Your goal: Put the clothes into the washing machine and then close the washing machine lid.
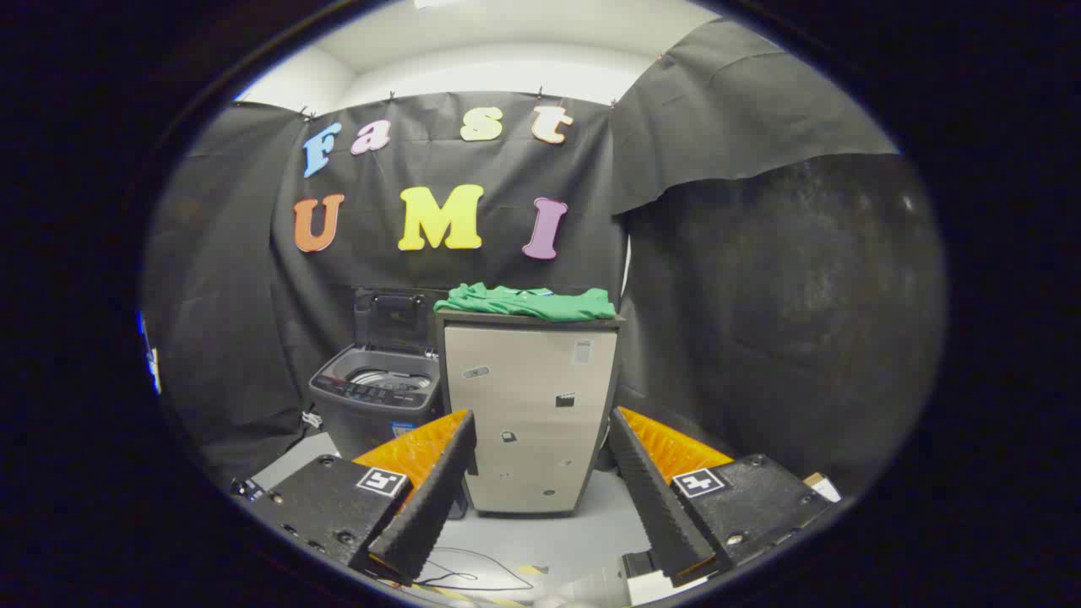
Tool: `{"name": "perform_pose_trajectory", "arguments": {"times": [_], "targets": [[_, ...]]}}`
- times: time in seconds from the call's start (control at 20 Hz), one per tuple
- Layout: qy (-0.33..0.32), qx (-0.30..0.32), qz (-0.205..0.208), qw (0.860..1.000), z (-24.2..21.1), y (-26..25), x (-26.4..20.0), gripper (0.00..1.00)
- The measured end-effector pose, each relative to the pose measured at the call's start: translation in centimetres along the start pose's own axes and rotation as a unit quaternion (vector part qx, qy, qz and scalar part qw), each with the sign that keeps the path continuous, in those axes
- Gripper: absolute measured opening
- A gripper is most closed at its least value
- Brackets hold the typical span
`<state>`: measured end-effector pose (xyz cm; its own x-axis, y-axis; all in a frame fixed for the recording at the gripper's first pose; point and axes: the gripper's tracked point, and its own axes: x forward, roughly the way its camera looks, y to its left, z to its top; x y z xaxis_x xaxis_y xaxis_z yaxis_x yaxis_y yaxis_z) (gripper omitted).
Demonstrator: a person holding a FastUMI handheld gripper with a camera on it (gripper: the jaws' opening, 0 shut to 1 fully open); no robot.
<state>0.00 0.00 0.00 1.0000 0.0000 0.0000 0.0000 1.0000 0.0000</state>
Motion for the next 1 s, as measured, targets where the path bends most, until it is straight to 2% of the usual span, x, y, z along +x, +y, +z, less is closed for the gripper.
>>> {"name": "perform_pose_trajectory", "arguments": {"times": [1.0], "targets": [[-0.004,-0.001,-0.005,1.000,-0.1,1.0,0.1,0.99]]}}
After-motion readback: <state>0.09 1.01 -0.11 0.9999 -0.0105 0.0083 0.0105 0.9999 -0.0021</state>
